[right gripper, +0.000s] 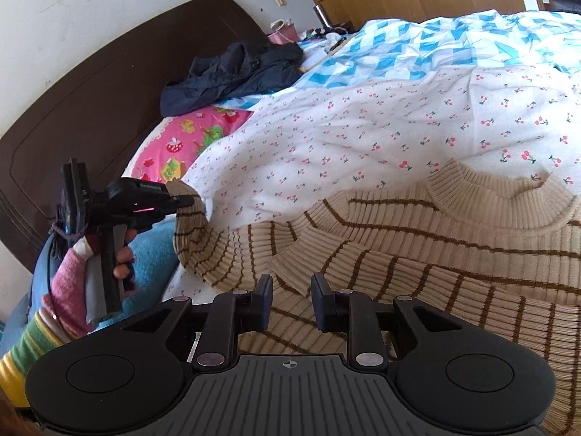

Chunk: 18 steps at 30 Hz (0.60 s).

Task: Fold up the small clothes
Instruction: 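Grasp the other sleeve cuff with the left gripper and lift it, then fold the sleeve across the sweater body with the left gripper and release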

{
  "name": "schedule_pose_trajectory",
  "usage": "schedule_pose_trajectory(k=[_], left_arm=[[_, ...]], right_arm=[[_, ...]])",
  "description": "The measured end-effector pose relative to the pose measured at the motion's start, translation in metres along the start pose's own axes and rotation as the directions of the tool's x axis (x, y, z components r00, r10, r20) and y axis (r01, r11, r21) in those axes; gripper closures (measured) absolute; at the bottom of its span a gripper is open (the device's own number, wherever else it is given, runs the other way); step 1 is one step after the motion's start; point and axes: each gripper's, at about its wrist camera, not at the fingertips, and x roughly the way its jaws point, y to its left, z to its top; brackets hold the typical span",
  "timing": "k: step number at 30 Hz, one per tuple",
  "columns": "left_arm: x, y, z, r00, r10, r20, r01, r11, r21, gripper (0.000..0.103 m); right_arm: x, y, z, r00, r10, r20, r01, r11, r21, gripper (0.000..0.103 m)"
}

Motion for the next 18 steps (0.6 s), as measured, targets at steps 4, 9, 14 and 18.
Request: schedule_pose_trajectory(k=[4,9,14,18], left_arm=[[-0.029,-0.088,-0.052,0.938,-0.326,-0.113,0.342,0.923,0.177,0.091],[-0.038,-0.147,-0.132,0.897,-0.343,-0.278,0.431,0.815,0.386,0.088],[-0.043,-0.132,-0.167,0.904,-0.267,-0.334,0.392,0.828,0.401,0.080],[-0.058,-0.119,-0.175,0.910,-0.275,-0.310,0.385,0.838,0.386,0.076]], right_arm=[[-0.023,-0.016,0.002,0.997,-0.051,0.054,0.048,0.998,0.047,0.079],[-0.045,-0.053,-0.005,0.991,-0.125,0.048,0.117,0.982,0.150,0.078],[-0.053,-0.090,-0.016,0.996,-0.085,0.028,0.072,0.945,0.318,0.059],[-0.045,-0.099,-0.023,0.998,-0.060,0.002,0.055,0.915,0.399,0.058]])
